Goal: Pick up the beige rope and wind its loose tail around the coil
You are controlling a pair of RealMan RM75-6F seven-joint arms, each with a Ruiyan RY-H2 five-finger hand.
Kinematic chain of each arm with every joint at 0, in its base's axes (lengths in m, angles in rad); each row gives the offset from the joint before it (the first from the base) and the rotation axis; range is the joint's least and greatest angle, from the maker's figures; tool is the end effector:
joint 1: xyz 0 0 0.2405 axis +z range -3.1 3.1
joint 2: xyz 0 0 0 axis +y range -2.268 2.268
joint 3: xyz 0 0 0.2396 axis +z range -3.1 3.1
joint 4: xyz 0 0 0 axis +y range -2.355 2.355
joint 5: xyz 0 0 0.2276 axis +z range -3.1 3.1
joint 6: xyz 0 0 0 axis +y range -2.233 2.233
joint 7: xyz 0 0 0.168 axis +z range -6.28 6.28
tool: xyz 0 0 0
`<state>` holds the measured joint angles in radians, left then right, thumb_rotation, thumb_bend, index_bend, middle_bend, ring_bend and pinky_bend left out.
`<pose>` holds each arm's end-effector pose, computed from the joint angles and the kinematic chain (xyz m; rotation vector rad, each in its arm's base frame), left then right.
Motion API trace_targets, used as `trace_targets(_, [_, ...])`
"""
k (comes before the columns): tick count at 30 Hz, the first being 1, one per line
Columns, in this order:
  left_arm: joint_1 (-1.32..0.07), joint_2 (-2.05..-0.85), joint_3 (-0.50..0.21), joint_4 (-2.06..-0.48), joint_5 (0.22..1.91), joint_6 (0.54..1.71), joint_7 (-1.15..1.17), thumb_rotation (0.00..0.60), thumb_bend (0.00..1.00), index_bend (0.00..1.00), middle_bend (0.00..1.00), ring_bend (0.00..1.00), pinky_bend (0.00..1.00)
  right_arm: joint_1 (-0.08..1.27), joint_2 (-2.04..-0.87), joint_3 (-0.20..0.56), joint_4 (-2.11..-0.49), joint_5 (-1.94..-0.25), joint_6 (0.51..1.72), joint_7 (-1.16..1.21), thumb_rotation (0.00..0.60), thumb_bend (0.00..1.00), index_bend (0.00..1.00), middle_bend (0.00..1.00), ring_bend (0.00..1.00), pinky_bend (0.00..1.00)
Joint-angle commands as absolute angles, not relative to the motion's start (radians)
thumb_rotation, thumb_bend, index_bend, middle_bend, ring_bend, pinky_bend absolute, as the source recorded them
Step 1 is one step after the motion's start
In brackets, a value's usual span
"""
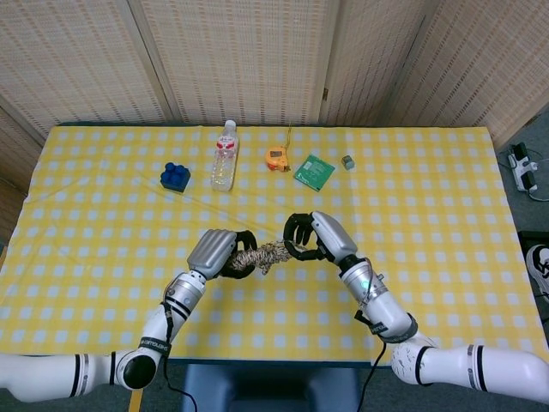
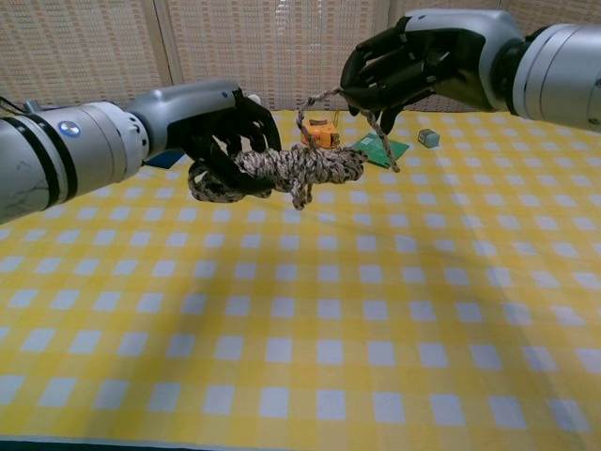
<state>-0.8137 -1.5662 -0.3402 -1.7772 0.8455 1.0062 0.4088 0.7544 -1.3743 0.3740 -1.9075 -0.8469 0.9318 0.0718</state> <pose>-0.0312 0.3392 -0.0340 -1.7704 -1.2794 -1.1705 -0.0445 -0.3408 0.0094 1.5360 -1.7317 1.3905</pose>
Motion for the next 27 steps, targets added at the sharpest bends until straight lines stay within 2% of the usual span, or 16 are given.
trace_targets(1, [-0.843,-1.616,-0.347,-1.791,0.747,1.095,0.465,0.6,0.62,0.75,0.77,0.77,0.85,0.747,-1.386,0.361,-1.932,-0.856,0.967,0.054,0.6,0.55,0.69,0.6,0.56,0.54])
trace_targets(10, [-0.829,-1.68,-0.448,-1.787,0.622,1.19,0.357,0.6,0.62,0.75,0.78,0.81,0.89,0.719,-1.443,0.315,-1.976,-0.916,1.06,0.022,0.6,0.55,0.69,0.6,0.56,0.57])
trace_targets(17, [-0.793,-1.62,-0.533,-1.824,0.519,1.107,0.215,0.6,0.62,0.75,0.79,0.81,0.9,0.689,-1.471,0.276,-1.953,-0.984,1.077,0.047,0.6,0.55,0.69,0.6,0.56,0.57])
trace_targets(27, [-0.735,-1.526,-0.596,-1.895,0.534,1.033,0.037,0.6,0.62,0.75,0.79,0.8,0.9,0.671,-1.495,0.256,-1.871,-1.005,1.042,0.092,0.6,0.55,0.69,0.6,0.56,0.57])
